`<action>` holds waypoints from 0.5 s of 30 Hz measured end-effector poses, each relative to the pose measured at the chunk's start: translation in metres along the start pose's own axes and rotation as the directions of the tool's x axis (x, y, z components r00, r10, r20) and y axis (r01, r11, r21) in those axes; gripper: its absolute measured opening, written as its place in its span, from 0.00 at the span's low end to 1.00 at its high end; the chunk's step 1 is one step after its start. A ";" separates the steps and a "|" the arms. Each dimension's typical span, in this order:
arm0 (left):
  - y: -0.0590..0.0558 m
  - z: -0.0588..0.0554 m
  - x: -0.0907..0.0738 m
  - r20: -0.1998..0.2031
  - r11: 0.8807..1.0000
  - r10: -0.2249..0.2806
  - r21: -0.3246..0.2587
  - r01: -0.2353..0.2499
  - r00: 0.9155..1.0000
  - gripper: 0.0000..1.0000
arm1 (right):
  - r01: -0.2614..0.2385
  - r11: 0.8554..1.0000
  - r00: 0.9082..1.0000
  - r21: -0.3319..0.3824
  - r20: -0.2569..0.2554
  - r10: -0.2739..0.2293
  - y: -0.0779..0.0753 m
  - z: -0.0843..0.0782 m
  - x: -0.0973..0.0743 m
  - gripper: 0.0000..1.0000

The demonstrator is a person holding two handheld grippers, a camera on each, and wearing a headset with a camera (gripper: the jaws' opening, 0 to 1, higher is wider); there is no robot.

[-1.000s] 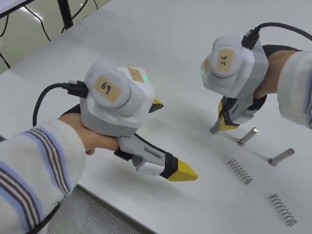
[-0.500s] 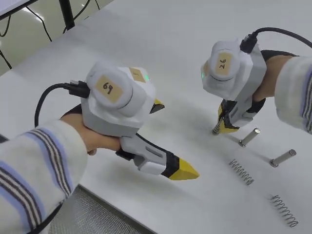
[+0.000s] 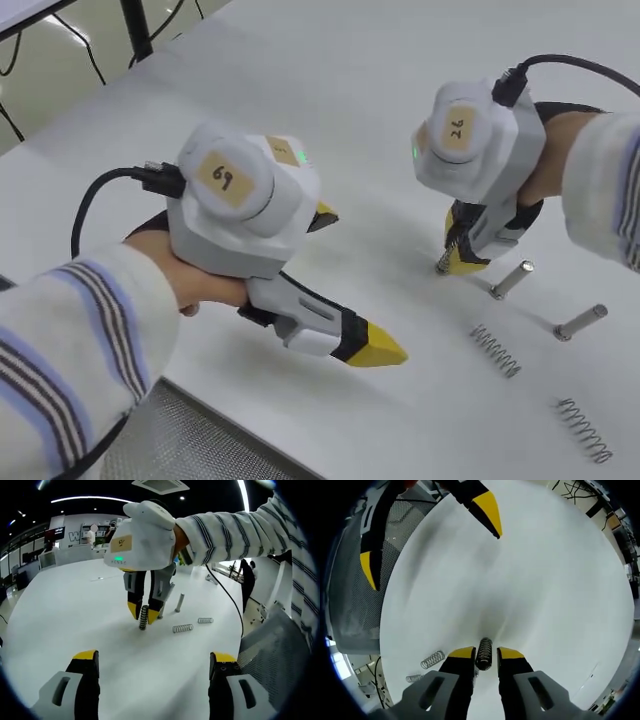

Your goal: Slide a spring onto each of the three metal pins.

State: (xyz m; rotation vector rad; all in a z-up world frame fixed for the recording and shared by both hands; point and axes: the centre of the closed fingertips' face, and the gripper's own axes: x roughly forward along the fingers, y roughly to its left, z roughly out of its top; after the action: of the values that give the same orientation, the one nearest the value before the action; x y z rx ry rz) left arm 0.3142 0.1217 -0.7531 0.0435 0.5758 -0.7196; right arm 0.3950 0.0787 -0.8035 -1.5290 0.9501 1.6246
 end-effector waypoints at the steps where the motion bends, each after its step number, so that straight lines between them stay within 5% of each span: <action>1: 0.000 0.000 0.000 -0.001 1.000 -0.001 -0.002 0.001 1.000 0.88 | 0.000 1.000 1.000 0.003 0.003 0.000 0.000 0.000 0.000 0.16; 7: 0.001 -0.002 0.001 -0.015 1.000 0.000 -0.004 0.000 1.000 0.89 | 0.001 1.000 1.000 0.026 0.007 -0.001 0.003 0.000 -0.007 0.20; 15: 0.002 -0.001 0.001 -0.016 1.000 -0.004 -0.003 0.004 1.000 0.90 | 0.007 0.998 0.997 0.068 0.073 -0.012 0.014 0.004 -0.030 0.26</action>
State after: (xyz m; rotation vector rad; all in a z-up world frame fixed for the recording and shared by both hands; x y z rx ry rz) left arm 0.3155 0.1229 -0.7551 0.0456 0.5928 -0.7225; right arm 0.3828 0.0753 -0.7728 -1.4174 0.9469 1.6141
